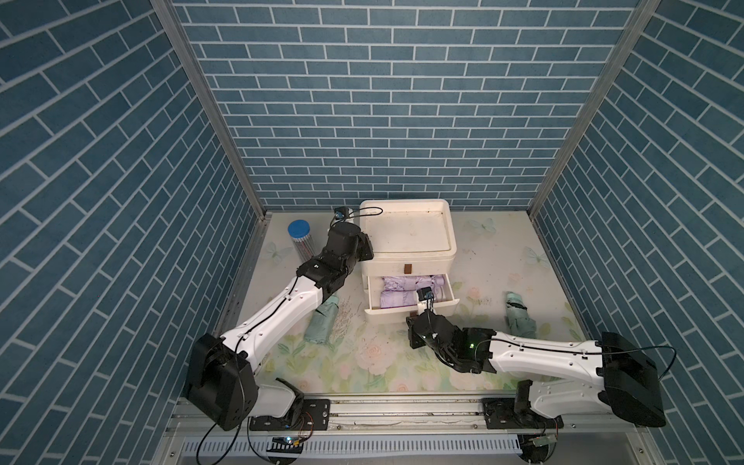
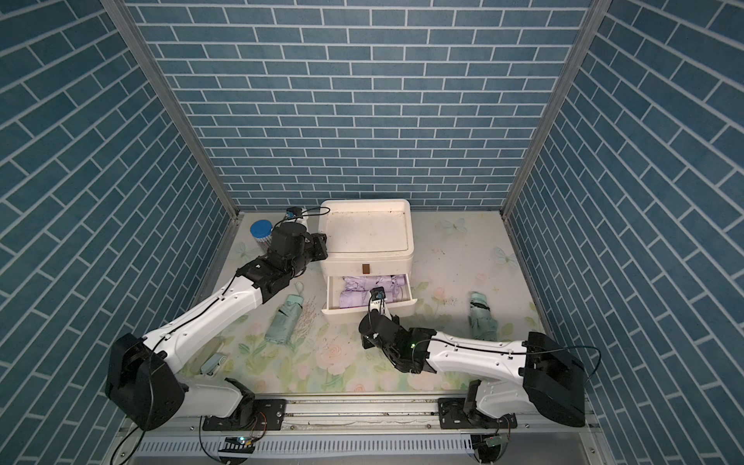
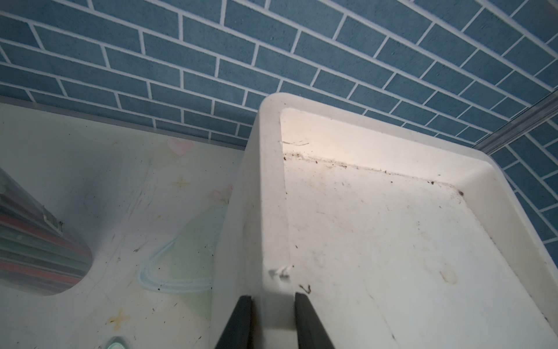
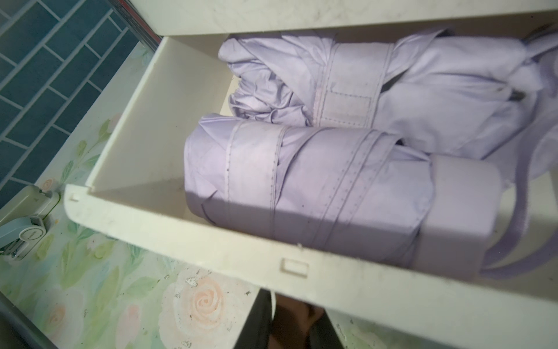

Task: Place the umbrella in the drawer by color
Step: Close the drawer in the storage box.

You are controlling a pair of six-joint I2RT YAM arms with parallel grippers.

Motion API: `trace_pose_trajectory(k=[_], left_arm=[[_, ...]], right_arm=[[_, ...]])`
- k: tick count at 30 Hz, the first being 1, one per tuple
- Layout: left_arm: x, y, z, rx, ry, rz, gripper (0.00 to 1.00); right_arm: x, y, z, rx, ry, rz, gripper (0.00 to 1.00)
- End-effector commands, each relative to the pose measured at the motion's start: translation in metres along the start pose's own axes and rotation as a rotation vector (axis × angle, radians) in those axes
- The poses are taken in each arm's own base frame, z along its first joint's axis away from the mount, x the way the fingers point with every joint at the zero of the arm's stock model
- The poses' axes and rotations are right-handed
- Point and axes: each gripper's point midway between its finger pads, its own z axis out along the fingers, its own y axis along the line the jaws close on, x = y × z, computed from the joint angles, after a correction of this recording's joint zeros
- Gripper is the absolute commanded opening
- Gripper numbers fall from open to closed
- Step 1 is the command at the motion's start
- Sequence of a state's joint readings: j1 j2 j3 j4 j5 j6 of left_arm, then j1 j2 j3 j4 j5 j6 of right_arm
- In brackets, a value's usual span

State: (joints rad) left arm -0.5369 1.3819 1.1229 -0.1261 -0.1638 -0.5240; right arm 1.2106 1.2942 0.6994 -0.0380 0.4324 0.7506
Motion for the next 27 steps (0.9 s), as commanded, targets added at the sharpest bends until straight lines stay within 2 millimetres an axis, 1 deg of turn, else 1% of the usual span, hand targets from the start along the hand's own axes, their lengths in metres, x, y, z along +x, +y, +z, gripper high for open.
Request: trace_pose_trajectory(k=[1, 4, 9, 12, 15, 16, 18, 19, 21, 26, 27], left_arm=[[0.066, -0.001, -0.003, 0.035, 0.232, 0.067, 0.03], [0.069, -0.005, -0.004, 0.045, 0.242, 0.058, 0.00], [0.071, -0.007, -0.007, 0.050, 0.251, 0.045, 0.00], [0.071, -0.007, -0.008, 0.052, 0.253, 0.045, 0.00], [0.070, -0.009, -0.010, 0.057, 0.254, 0.044, 0.00], [0.070, -0.009, -0.011, 0.061, 0.255, 0.043, 0.00], [0.070, -0.012, -0.013, 0.070, 0.256, 0.047, 0.00], [0.071, -0.013, -0.013, 0.075, 0.259, 0.050, 0.00], [0.074, -0.016, -0.014, 0.082, 0.267, 0.054, 0.00], [0.078, -0.023, -0.016, 0.108, 0.280, 0.052, 0.00], [0.076, -0.026, -0.018, 0.121, 0.277, 0.046, 0.00]], right_arm=[[-0.064, 0.007, -0.002, -0.003, -0.188, 0.052, 0.20], [-0.071, 0.010, 0.001, -0.030, -0.203, 0.053, 0.17], [-0.084, 0.022, 0.003, -0.066, -0.232, 0.040, 0.17], [-0.089, 0.020, 0.010, -0.044, -0.234, 0.036, 0.18], [-0.088, 0.009, 0.023, -0.008, -0.231, 0.037, 0.25], [-0.090, 0.005, 0.026, 0.001, -0.238, 0.043, 0.30], [-0.089, 0.000, 0.031, 0.009, -0.254, 0.044, 0.45], [-0.090, -0.001, 0.033, 0.008, -0.267, 0.041, 0.49], [-0.093, -0.003, 0.035, 0.008, -0.291, 0.039, 0.53], [-0.107, -0.013, 0.035, 0.040, -0.342, 0.040, 0.56], [-0.107, -0.015, 0.035, 0.047, -0.347, 0.039, 0.57]])
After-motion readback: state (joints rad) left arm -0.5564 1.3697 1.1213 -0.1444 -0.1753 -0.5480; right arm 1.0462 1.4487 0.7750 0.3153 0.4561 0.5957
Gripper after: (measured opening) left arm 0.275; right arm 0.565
